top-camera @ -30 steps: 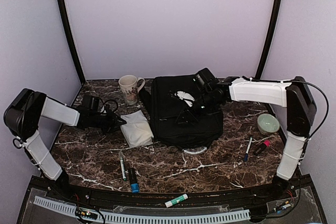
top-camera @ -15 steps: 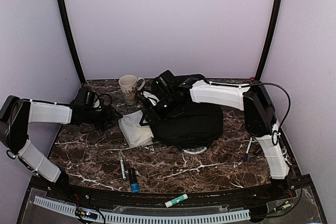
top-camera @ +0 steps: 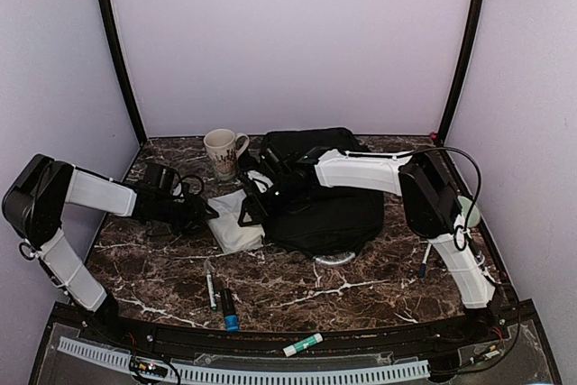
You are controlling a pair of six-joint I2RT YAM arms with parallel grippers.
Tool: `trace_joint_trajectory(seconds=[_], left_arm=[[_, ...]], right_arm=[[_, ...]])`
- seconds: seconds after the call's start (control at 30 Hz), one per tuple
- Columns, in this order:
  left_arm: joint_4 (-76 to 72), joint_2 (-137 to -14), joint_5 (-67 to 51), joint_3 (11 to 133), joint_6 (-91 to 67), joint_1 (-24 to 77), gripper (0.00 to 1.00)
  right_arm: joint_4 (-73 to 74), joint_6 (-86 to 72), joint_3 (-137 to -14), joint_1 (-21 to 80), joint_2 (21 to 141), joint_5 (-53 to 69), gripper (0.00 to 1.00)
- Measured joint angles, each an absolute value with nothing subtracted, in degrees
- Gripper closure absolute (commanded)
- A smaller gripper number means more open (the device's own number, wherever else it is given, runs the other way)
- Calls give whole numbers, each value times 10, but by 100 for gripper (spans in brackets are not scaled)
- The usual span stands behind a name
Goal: Pack the student bag
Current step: Adjust the stationery at the center of the board.
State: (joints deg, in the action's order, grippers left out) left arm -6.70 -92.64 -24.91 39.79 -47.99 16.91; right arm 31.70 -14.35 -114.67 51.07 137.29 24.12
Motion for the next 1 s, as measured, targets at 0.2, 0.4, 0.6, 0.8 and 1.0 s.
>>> trace_joint_trajectory(seconds=[0.2, 0.4, 0.6, 0.8, 1.0], left_arm=[[-111, -940, -262, 396, -486, 183, 57], [-127, -950, -260, 396, -491, 197, 62], [-134, -949, -259, 395, -493, 198, 63], [-137, -943, -256, 390, -493, 199, 57], [-96, -919, -238, 378, -487, 206, 38]], right_arm=[[300, -176, -1158, 509, 1392, 270, 26], [282, -194, -1184, 501, 1429, 322, 48], [285, -192, -1185, 486, 1430, 333, 75], [289, -179, -1185, 480, 1426, 329, 100], [298, -150, -1190, 484, 1418, 321, 100]])
